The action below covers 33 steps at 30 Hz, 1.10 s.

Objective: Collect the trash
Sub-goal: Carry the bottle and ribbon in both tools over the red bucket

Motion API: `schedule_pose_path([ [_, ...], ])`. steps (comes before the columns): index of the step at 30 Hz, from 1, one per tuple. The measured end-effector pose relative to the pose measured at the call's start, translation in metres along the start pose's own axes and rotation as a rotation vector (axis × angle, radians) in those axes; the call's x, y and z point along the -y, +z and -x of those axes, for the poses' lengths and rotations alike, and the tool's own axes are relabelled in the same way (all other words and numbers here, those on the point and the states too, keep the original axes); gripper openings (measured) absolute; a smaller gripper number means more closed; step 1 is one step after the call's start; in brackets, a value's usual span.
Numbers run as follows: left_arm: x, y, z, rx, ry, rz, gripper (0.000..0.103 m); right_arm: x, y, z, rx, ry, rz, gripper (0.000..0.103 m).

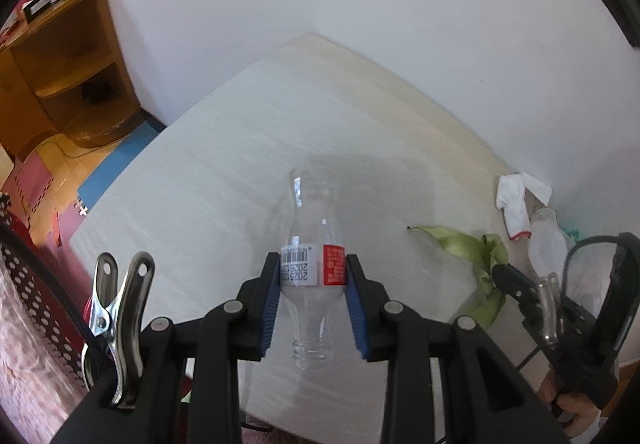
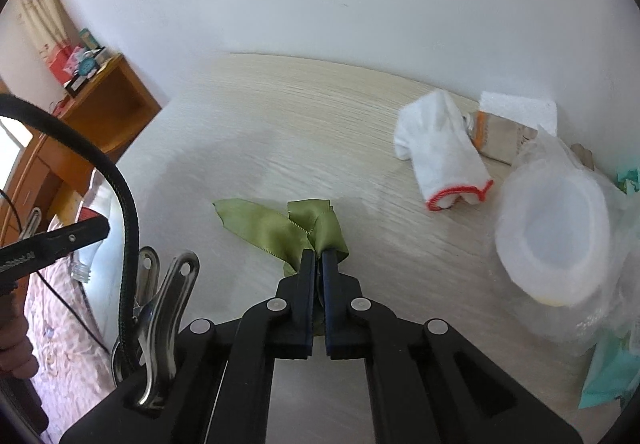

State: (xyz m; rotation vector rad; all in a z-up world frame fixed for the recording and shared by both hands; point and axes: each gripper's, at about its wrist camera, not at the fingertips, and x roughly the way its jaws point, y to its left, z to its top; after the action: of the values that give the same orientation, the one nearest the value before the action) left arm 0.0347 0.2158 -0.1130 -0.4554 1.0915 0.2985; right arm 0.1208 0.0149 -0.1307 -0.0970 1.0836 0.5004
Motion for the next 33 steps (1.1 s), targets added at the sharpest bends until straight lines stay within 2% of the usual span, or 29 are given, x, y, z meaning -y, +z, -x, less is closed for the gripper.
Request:
schedule_pose_path([
  [6,-0.025,-0.015,0.007,0.012,0.016,0.065,0.032,-0.025,0.001,0.007,0.007,0.043,0.053,0.004],
  [22,-0.127,-0.075,0.037,0.006,0.091,0.279,0.032,-0.106,-0.018,0.012,-0.029,0.167,0.267,0.004],
  [33,-0.192,-0.133,0.016,-0.071,0.135,0.406,0.032,-0.167,-0.039,0.004,-0.081,0.209,0.382,0.004],
])
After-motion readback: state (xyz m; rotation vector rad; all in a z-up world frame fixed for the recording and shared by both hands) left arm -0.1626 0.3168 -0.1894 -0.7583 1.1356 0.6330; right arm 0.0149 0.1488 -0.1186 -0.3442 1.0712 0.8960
